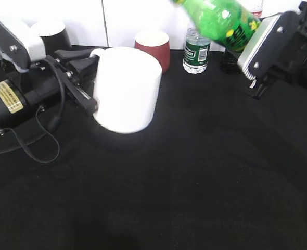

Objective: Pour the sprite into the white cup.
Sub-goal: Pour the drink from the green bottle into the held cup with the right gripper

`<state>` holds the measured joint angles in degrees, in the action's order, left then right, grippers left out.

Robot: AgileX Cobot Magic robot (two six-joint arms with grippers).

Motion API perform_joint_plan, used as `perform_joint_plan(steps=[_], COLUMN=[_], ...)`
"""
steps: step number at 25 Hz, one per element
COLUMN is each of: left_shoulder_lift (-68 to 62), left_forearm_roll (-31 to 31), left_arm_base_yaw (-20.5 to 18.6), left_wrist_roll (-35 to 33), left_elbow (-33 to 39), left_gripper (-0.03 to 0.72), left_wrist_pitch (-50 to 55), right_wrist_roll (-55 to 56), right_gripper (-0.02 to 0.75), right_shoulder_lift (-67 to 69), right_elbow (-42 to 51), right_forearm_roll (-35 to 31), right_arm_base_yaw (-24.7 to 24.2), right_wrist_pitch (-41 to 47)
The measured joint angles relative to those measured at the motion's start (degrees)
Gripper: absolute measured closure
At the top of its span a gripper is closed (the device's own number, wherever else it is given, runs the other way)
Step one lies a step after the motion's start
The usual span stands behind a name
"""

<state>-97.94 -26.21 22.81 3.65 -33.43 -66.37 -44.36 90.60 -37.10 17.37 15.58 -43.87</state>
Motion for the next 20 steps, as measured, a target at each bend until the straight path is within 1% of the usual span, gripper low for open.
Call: perform_joint_plan(steps=[4, 6, 9, 11, 14, 20], left_shoulder_lift=[0.00, 0.00, 0.00, 0.00, 0.00, 0.00], left_forearm_roll=[-3.91, -3.91, -3.91, -2.97, -2.85, -2.85], left_arm_base_yaw=[0.00, 0.00, 0.00, 0.00, 0.00, 0.00], left_wrist_roll=[-0.56, -0.56, -0.61, -0.61, -0.61, -0.61], left_elbow=[0.00, 0.00, 0.00, 0.00, 0.00, 0.00], left_gripper=[0.648, 0.648, 0.648, 0.648, 0.648, 0.648], left_wrist_pitch=[-0.11, -0.14, -0.18, 0.25, 1.19, 2.74], right_wrist_roll=[-6.97, -12.68, -17.18, -18.57, -20.03, -25.89], right_gripper=[0.309, 0.309, 0.309, 0.309, 0.309, 0.309], right_shoulder_lift=[0.03, 0.68, 2.73, 3.03, 3.03, 3.03], right_elbow=[-2.78, -3.00, -3.00, -3.00, -3.07, -4.95], right_forearm_roll=[1.78, 2.20, 2.49, 2.72, 5.08, 5.43], right_arm_base_yaw=[0.00, 0.00, 0.00, 0.00, 0.00, 0.00], right_wrist_pitch=[0.14, 0.14, -0.80, -2.45, -3.78, -4.50])
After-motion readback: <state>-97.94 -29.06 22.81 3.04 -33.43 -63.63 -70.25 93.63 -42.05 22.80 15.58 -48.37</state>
